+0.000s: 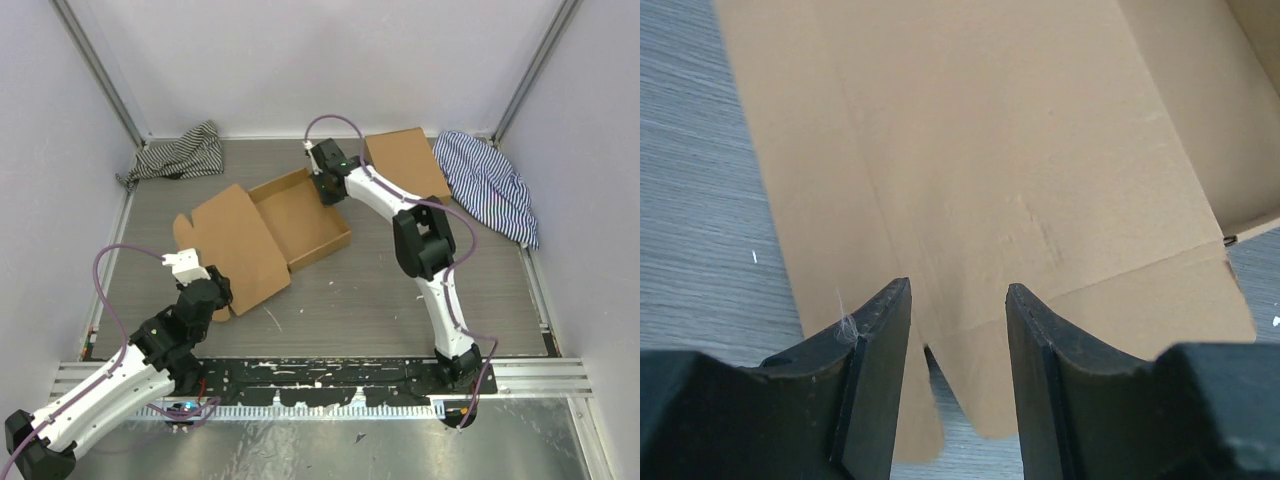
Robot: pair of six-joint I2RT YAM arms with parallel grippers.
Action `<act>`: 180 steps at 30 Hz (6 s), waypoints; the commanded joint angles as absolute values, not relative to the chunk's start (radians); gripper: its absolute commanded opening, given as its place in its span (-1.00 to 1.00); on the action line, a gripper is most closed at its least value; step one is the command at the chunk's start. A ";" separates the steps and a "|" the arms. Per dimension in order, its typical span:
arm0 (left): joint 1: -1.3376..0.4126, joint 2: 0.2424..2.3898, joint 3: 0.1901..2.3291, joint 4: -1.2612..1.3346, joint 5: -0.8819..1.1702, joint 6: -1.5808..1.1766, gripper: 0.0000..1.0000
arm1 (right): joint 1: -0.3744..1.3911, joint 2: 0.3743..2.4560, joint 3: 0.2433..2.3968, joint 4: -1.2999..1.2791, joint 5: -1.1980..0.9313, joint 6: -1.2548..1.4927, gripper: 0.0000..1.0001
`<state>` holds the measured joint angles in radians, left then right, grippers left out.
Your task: Fold the paper box
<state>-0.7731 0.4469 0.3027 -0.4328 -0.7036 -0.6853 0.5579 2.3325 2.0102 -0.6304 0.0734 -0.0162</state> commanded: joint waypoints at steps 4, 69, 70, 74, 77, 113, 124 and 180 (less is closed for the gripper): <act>-0.775 0.435 0.293 -0.417 -0.706 -0.693 -0.01 | 0.520 1.995 1.594 -0.604 0.134 0.447 -0.98; -0.776 0.439 0.294 -0.419 -0.709 -0.698 -0.01 | 0.705 2.123 1.678 -0.353 -0.160 -0.016 -0.58; -0.776 0.440 0.294 -0.419 -0.708 -0.698 -0.01 | 0.704 2.081 1.625 -0.352 -0.134 -0.010 -0.59; -0.776 0.440 0.294 -0.419 -0.711 -0.698 -0.01 | 0.704 1.901 1.438 -0.390 -0.019 0.056 -0.63; -0.775 0.439 0.294 -0.420 -0.714 -0.700 0.00 | 0.704 1.805 1.336 -0.471 0.102 0.198 -0.61; -0.775 0.439 0.295 -0.423 -0.716 -0.706 0.00 | 0.885 1.886 1.423 -0.435 -0.020 -0.066 0.13; -0.775 0.442 0.295 -0.423 -0.716 -0.706 0.00 | 0.884 1.797 1.389 -0.437 0.089 0.019 0.08; -0.463 0.986 0.815 -0.579 -0.341 -0.757 0.55 | 0.855 1.305 0.932 -0.398 0.266 0.522 0.19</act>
